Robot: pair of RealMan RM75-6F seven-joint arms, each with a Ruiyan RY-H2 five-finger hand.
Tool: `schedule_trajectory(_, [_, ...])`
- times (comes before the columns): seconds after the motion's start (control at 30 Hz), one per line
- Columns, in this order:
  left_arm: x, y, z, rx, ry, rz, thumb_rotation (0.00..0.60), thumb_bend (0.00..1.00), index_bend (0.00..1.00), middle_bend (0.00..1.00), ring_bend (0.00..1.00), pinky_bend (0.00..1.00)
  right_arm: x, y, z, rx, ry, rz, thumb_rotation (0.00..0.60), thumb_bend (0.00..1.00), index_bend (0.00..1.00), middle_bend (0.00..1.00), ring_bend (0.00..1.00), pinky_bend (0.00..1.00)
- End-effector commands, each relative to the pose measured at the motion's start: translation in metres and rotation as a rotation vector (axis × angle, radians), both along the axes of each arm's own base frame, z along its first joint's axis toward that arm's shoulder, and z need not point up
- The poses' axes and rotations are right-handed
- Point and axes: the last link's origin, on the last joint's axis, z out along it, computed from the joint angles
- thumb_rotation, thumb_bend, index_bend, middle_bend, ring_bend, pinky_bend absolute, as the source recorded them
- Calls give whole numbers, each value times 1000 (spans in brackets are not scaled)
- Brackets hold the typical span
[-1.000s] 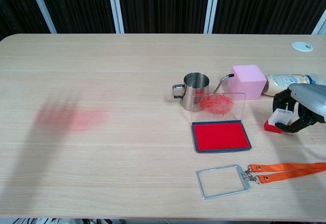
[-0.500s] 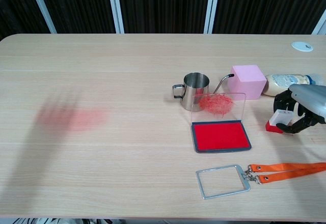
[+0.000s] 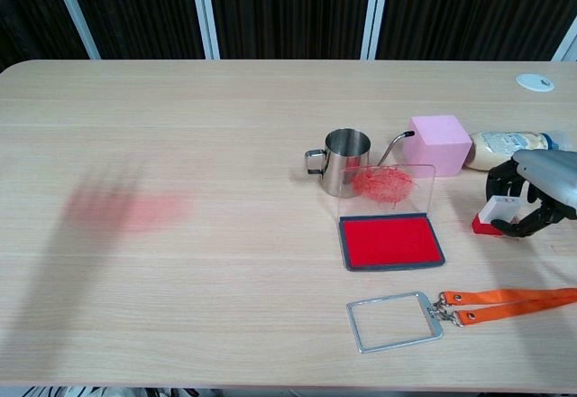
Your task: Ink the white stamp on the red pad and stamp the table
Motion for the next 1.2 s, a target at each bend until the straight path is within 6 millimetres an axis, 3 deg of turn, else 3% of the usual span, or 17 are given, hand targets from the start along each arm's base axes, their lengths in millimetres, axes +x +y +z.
schedule_trajectory(0.03, [0, 0, 0, 0, -1, 0, 600, 14, 0, 0, 0, 0, -1, 0, 0, 4, 7, -1, 600, 372, 647, 498, 400, 405])
schedule_trajectory(0.93, [0, 0, 0, 0, 1, -1, 600, 14, 0, 0, 0, 0, 0, 1, 1, 12, 27, -17, 600, 323, 429, 418, 366, 339])
schedule_trajectory(1.07, [0, 0, 0, 1, 0, -1, 600, 14, 0, 0, 0, 0, 0, 1, 1, 15, 30, -17, 600, 302, 330, 389, 350, 329])
schedule_trajectory(1.2, [0, 0, 0, 1, 0, -2, 600, 14, 0, 0, 0, 0, 0, 2, 2, 20, 43, -22, 600, 234, 132, 287, 284, 290])
